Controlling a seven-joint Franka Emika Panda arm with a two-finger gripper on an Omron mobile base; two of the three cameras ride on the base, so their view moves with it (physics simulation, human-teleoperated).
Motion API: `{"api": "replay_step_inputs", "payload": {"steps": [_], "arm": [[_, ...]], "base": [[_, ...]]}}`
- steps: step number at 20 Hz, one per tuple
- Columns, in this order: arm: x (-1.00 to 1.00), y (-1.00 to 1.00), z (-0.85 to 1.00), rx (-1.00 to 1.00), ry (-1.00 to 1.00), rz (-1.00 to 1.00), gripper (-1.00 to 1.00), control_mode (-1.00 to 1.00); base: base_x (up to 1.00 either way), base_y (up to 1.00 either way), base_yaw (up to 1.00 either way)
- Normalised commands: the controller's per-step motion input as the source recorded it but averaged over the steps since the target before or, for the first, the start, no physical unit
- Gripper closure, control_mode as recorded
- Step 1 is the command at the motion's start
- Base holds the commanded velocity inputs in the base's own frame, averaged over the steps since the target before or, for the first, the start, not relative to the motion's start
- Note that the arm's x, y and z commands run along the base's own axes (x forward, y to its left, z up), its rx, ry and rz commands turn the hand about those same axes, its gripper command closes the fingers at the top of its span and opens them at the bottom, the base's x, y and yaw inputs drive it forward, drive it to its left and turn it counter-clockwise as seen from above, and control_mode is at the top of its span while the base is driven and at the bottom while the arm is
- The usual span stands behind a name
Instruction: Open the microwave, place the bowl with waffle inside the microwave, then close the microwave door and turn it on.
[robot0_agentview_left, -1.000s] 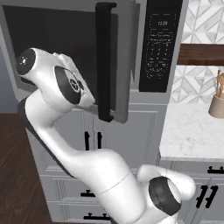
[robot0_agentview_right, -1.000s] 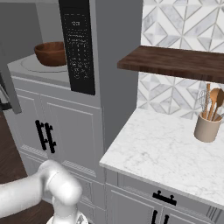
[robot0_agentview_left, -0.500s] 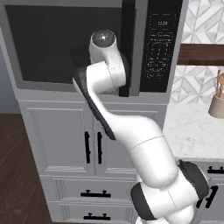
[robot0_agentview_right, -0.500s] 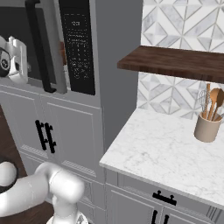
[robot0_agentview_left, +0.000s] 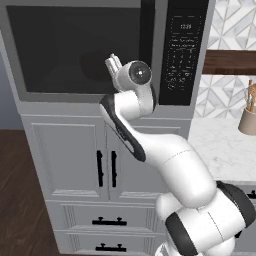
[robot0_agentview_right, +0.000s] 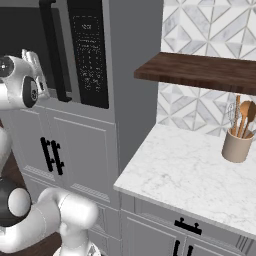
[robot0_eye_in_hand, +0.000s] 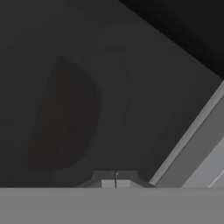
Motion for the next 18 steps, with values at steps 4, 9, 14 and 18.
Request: {"api": "replay_step_inputs", "payload": {"steps": [4, 9, 14, 18], "arm": [[0.45, 0.02, -0.39, -0.04, -0.11, 0.07, 1.0, -1.0], [-0.84, 0.03, -0.05, -0.1, -0.02, 0.11, 1.0, -1.0], [-1.0, 0.01, 0.0, -0.18, 0.0, 0.12, 1.0, -1.0], [-1.0, -0.27, 0.18, -0.05, 0.0, 0.01, 1.0, -1.0]], "base": [[0.0, 0.0, 0.0], [0.0, 0.0, 0.0], [0.0, 0.0, 0.0], [0.0, 0.0, 0.0]]}}
